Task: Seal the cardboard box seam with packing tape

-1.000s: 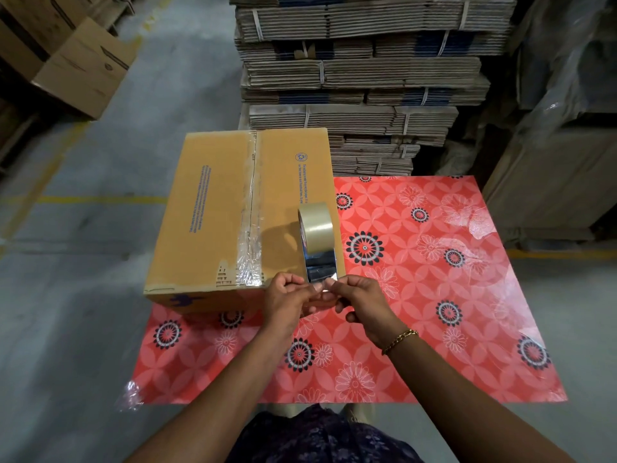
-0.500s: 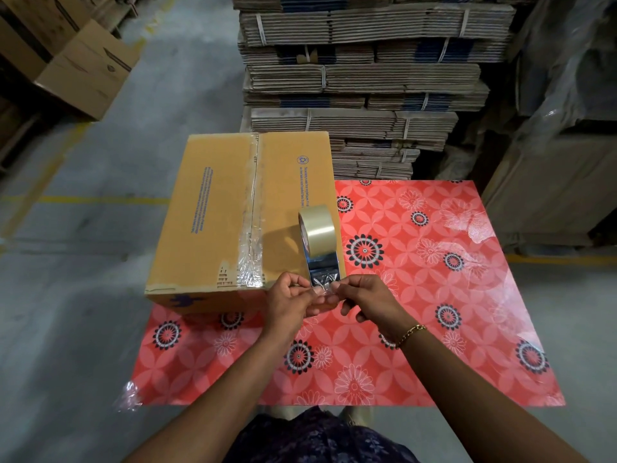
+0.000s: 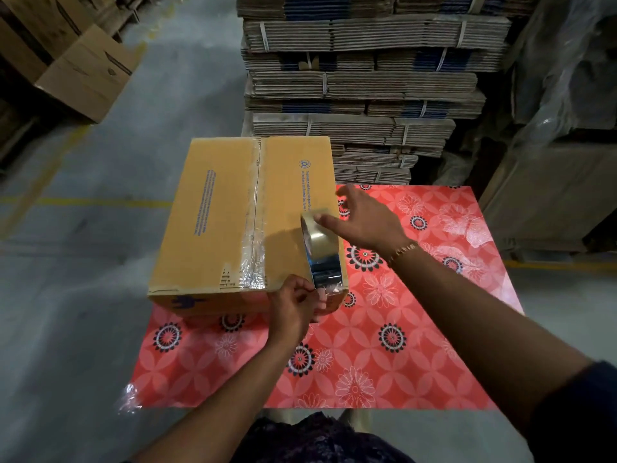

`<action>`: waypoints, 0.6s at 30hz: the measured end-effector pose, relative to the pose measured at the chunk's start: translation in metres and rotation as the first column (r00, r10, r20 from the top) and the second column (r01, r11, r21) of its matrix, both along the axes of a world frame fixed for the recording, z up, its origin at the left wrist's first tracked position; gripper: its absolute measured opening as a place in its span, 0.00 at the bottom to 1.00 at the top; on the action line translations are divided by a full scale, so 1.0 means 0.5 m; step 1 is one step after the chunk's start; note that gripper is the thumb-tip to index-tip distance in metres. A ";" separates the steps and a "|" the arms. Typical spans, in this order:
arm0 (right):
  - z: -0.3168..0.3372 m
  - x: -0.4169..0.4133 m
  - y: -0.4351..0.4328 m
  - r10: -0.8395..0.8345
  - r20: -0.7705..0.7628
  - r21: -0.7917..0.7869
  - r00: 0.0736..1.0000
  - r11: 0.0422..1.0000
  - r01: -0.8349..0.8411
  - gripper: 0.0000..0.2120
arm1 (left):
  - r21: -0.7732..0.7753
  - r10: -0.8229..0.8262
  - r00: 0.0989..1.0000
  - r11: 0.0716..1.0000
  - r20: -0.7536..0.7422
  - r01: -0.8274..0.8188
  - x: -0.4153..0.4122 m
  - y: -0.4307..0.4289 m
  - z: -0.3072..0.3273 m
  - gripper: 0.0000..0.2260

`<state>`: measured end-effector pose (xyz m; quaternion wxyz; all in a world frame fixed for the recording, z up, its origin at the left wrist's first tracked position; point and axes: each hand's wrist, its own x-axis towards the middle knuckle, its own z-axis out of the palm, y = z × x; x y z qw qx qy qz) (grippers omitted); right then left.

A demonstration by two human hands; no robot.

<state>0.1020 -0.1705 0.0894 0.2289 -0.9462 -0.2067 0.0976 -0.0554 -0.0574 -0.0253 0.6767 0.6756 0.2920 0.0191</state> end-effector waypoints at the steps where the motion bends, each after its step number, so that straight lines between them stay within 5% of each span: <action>1: 0.013 0.014 0.029 0.064 0.028 -0.086 0.998 0.994 -0.062 0.38 | -0.003 -0.010 1.000 1.000 0.001 0.010 -0.002 0.000 0.003 0.07; 4: 0.034 0.036 0.116 0.227 0.041 -0.371 0.973 0.908 -0.196 0.37 | 0.045 -0.065 0.998 0.997 0.021 0.064 -0.003 0.000 0.003 0.08; 8: 0.040 0.049 0.179 0.206 -0.202 -0.636 0.958 0.716 -0.288 0.24 | 0.039 -0.101 0.995 0.994 0.025 0.100 -0.002 0.005 0.007 0.09; 12: 0.027 0.068 0.163 0.048 -0.394 -0.476 0.918 0.843 -0.249 0.12 | 0.149 -0.126 0.991 0.982 0.047 0.118 -0.011 0.028 0.008 0.07; 15: 0.015 0.074 0.106 -0.098 -0.514 -0.272 0.852 0.961 -0.054 0.11 | 0.178 -0.116 0.990 0.979 0.082 0.100 -0.015 0.052 0.010 0.06; 18: 0.007 0.056 0.026 -0.170 -0.640 -0.034 0.750 0.980 0.194 0.08 | 0.324 -0.128 0.987 0.942 0.095 0.091 -0.003 0.076 0.019 0.07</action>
